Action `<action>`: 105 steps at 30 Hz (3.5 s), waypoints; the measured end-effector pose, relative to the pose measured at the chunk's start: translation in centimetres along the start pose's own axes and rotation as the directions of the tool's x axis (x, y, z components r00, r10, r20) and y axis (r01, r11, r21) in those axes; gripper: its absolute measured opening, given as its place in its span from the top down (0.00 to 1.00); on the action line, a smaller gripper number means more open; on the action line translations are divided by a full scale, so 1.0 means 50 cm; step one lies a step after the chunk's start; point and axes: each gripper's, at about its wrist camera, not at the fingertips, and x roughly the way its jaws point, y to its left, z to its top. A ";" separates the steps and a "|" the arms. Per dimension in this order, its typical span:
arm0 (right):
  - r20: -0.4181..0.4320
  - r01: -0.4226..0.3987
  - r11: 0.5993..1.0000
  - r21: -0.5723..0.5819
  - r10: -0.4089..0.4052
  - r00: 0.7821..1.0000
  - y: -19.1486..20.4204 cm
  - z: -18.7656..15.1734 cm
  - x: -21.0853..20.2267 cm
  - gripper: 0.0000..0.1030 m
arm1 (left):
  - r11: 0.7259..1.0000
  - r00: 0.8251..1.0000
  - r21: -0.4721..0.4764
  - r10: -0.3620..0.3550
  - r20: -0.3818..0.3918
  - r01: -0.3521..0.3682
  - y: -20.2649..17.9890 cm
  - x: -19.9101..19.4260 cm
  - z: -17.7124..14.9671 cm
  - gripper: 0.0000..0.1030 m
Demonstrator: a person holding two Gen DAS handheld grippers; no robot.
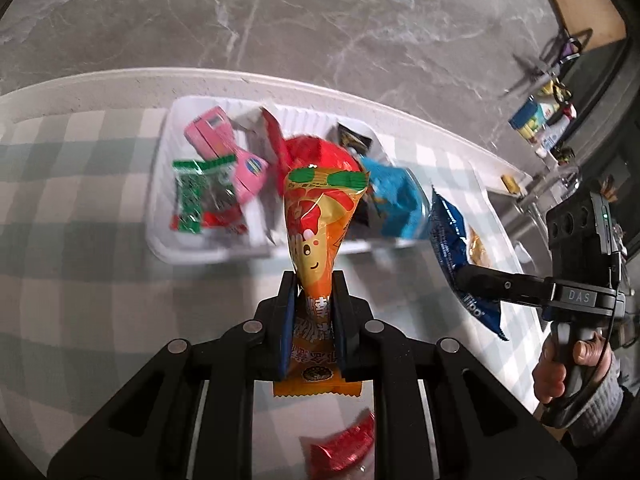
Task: Organize snacks
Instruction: 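Carry the orange bar and blue cake packet into the tray and release both, then move both tools back toward the remaining red and gold packets, then grasp the white and red packets with the left tool while the right tool grasps the gold packet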
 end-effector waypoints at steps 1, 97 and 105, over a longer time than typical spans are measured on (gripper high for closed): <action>0.003 -0.003 1.000 0.001 0.003 1.000 0.001 0.010 0.003 0.69 | 1.000 1.000 -0.004 0.005 0.004 -0.005 0.007 0.000 0.010 0.85; -0.035 0.201 0.957 -0.207 -0.213 0.977 0.069 -0.304 -0.068 0.36 | 0.938 0.959 0.304 0.224 -0.173 -0.165 -0.090 0.065 -0.228 0.43; -0.129 0.173 0.943 -0.285 -0.217 0.968 0.107 -0.333 -0.003 0.35 | 0.959 0.953 0.166 0.257 -0.162 -0.231 0.004 0.026 -0.212 0.43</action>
